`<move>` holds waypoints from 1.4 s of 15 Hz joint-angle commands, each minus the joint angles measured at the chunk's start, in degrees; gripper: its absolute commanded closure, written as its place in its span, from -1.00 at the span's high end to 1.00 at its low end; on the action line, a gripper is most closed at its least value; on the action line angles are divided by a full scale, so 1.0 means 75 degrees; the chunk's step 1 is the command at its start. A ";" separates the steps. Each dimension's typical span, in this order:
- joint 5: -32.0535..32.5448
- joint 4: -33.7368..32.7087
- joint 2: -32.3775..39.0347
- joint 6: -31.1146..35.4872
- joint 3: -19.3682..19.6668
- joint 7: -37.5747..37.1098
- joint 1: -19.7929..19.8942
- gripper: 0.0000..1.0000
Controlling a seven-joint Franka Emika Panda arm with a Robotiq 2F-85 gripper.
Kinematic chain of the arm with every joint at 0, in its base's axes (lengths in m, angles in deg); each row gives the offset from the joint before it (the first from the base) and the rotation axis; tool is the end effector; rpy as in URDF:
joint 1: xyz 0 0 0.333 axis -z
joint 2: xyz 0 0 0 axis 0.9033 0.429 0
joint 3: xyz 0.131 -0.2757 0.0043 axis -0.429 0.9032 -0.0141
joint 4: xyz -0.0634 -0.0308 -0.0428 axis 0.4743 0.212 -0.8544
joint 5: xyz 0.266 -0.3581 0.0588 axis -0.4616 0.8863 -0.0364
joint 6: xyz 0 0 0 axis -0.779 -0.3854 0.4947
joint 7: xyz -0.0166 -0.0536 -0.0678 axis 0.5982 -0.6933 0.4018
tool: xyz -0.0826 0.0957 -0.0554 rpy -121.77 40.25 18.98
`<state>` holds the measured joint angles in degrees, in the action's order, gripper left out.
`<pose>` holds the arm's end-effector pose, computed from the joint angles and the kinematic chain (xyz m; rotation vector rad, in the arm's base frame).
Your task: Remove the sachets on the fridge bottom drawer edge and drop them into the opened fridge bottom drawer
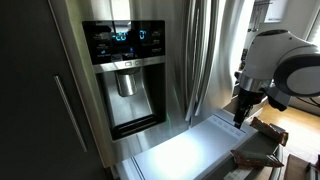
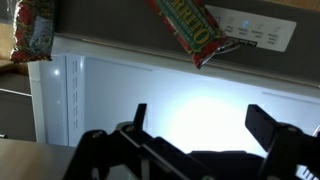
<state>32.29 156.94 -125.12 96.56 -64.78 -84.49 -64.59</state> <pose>0.4098 0.0326 0.3558 3.0354 -0.0014 0.0947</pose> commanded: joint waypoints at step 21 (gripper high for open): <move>0.1249 -0.0011 0.0233 -0.0320 0.0919 0.0212 0.1327 1.00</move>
<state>38.44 157.05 -124.45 96.53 -56.89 -81.05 -56.30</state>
